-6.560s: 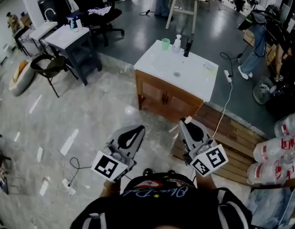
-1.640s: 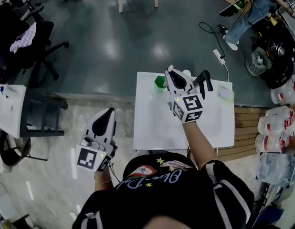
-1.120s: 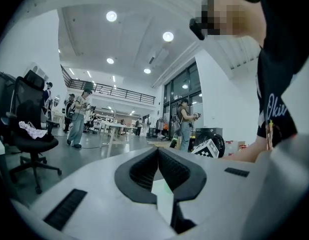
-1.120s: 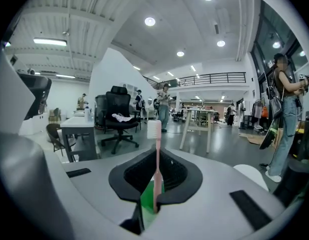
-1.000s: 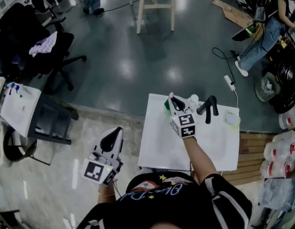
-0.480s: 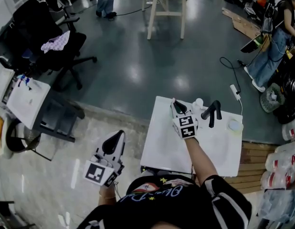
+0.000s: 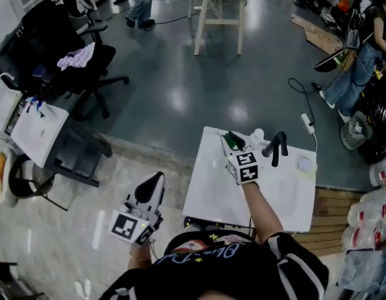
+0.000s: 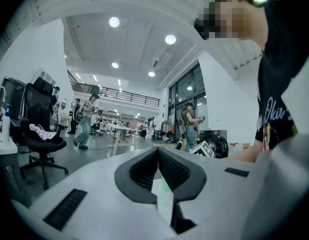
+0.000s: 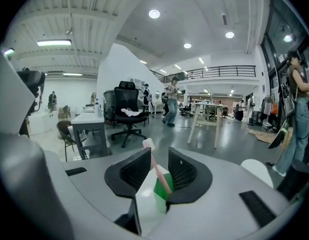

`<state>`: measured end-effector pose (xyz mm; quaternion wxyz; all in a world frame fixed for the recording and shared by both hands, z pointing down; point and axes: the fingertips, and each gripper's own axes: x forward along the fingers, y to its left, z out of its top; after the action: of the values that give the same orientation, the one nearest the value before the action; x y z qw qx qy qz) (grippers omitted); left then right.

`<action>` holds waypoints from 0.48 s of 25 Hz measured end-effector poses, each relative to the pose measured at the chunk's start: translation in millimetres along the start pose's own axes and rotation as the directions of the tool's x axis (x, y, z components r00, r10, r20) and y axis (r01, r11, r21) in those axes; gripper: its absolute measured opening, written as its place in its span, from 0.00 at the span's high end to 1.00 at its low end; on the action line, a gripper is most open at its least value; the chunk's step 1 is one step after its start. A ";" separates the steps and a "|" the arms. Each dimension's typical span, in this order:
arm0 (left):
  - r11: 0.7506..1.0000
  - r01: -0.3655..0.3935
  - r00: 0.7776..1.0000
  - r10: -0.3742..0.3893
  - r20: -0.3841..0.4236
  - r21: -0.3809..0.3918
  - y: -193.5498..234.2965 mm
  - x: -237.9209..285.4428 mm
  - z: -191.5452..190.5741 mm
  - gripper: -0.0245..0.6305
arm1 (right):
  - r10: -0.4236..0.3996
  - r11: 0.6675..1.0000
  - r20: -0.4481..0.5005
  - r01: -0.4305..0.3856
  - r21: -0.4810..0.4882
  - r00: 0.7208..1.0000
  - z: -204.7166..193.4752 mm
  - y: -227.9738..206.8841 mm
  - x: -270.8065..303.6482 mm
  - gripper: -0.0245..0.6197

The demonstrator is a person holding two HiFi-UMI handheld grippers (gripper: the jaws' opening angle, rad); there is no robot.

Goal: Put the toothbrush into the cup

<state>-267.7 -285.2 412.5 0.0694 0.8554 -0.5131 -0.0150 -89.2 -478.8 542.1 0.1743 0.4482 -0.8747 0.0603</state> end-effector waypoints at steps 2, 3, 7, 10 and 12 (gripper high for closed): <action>1.000 0.012 1.000 -0.012 0.001 0.002 -2.1 2.7 0.4 0.96 | 0.001 1.000 0.035 -0.002 0.021 0.999 10.3 0.0 -8.3 0.84; 1.000 0.019 1.000 -0.019 0.004 0.004 -3.2 5.0 1.2 0.96 | 0.001 1.000 0.056 -0.003 0.030 0.998 16.7 -0.3 -12.8 0.84; 0.998 0.054 0.998 -0.055 0.016 0.015 -11.6 16.9 5.5 0.96 | 0.006 0.997 0.132 -0.016 0.080 0.991 39.2 -2.2 -36.5 0.84; 0.996 0.084 0.996 -0.084 0.016 0.023 -17.6 25.8 8.2 0.96 | 0.016 0.994 0.180 -0.036 0.107 0.984 52.4 0.6 -58.1 0.84; 0.994 0.104 0.994 -0.104 0.015 0.029 -20.9 34.0 9.6 0.96 | 0.026 0.991 0.206 -0.051 0.120 0.978 58.5 2.5 -71.4 0.89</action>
<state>-234.3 -306.4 401.8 0.0521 0.8817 -0.4685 -0.0183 -67.5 -438.1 462.0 0.0541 0.4450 -0.8910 0.0718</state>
